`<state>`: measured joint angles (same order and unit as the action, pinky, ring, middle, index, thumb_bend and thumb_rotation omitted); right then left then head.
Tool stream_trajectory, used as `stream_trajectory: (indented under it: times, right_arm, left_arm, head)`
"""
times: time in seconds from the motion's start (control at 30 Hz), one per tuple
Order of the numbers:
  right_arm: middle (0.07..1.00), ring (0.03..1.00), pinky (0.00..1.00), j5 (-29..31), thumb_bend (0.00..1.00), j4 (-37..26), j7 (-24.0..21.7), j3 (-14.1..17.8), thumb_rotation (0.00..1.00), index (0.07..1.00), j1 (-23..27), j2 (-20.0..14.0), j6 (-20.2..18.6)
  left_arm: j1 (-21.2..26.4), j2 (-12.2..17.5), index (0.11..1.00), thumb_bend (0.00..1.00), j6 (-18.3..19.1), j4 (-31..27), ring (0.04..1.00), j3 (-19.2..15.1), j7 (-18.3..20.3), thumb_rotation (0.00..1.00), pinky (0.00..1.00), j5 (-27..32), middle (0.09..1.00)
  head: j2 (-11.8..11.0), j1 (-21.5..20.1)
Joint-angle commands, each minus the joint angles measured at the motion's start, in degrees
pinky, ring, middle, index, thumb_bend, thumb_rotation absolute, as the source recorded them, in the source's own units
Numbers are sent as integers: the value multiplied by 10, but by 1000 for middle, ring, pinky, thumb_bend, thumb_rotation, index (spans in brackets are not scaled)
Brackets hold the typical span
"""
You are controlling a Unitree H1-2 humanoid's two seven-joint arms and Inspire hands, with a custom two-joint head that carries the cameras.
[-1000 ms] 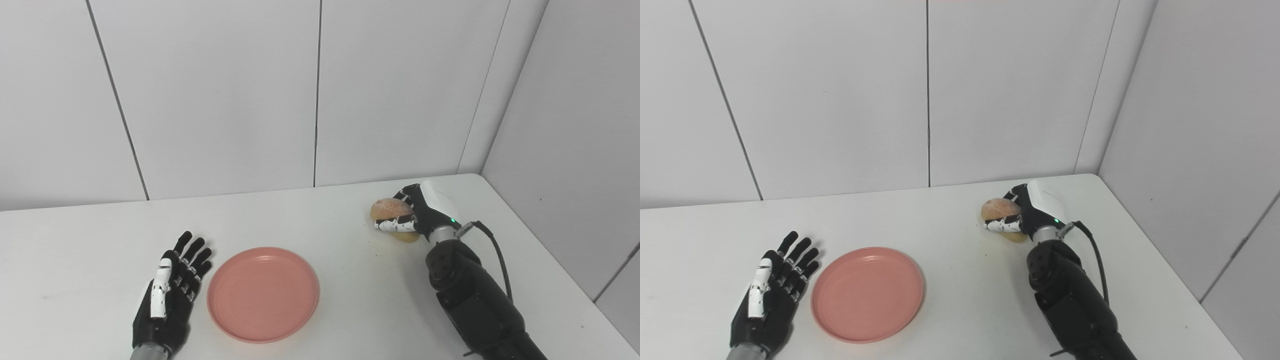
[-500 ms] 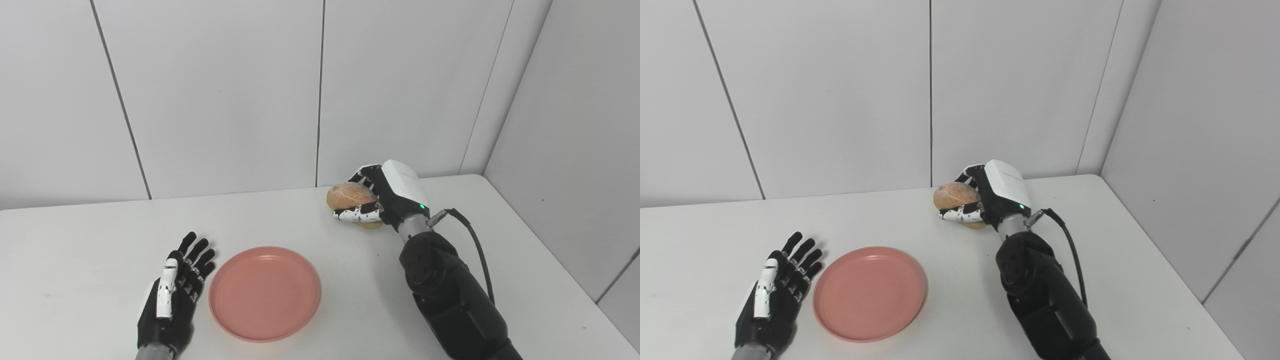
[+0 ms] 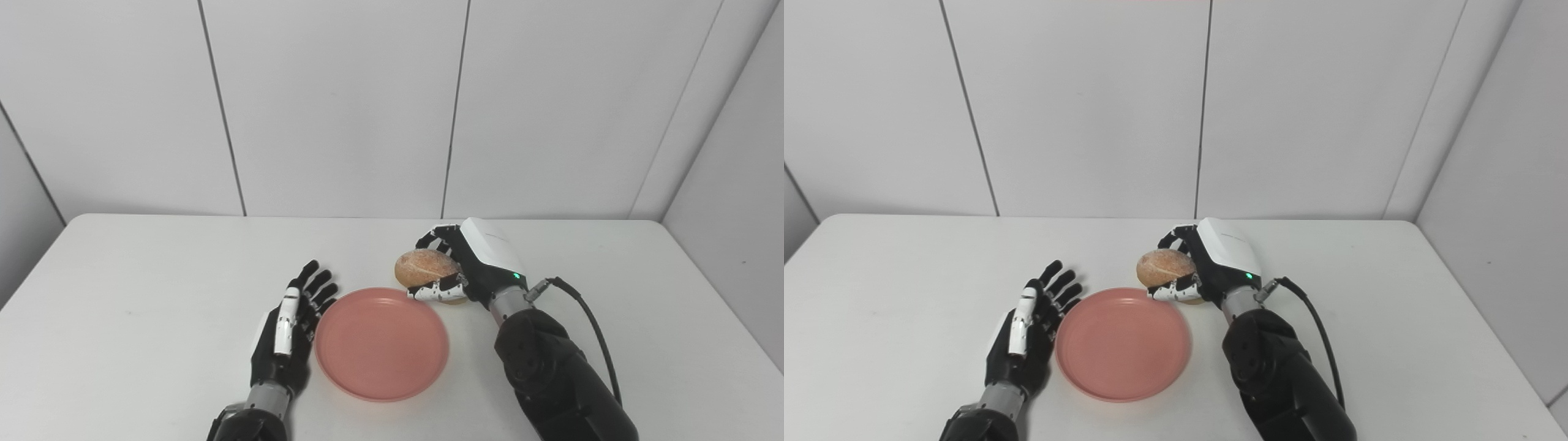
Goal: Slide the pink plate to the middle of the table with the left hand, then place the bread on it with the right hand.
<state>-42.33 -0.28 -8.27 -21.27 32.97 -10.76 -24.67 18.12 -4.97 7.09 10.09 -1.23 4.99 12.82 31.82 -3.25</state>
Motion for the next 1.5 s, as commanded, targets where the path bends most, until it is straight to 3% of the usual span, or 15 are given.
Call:
stream_trajectory:
  times: [0.0,0.13,0.43,0.77,1.07,1.2,1.33,1.47]
  right_arm:
    - [442,359,270,-3,472,-7,5,-3,167,535,18,1,31]
    - [409,340,257,-1,475,-2,3,-20,163,505,9,11,42]
    - [428,344,256,-5,465,23,-4,-42,190,553,11,26,51]
    - [490,402,309,-5,462,71,-7,-55,184,590,28,39,56]
    - [449,358,277,0,469,118,2,-62,132,595,36,51,69]
    - [430,335,254,-5,476,123,3,-64,130,586,32,50,70]
    - [490,399,305,-11,466,120,-3,-69,155,599,28,48,61]
    - [459,367,277,-16,468,114,-9,-73,168,593,24,45,56]
  left_arm:
    - [-25,-8,876,352,29,24,873,5,-17,999,873,-14,885]
    - [-26,-15,870,347,25,21,871,8,-21,997,867,-22,881]
    - [-22,-23,861,346,17,28,857,16,-27,1000,846,-47,869]
    - [-19,-28,858,354,18,28,844,18,-31,1000,830,-53,857]
    - [-20,-30,867,346,28,17,855,16,-35,1000,842,-49,874]
    - [-21,-28,873,348,30,13,859,16,-33,1000,844,-48,881]
    - [-21,-26,872,346,35,9,862,15,-32,1000,842,-48,880]
    - [-22,-26,867,346,38,7,858,15,-32,1000,832,-49,875]
  head:
    - [3,16]
    - [6,40]
    - [12,68]
    - [20,74]
    - [27,68]
    - [29,65]
    - [32,63]
    - [33,63]
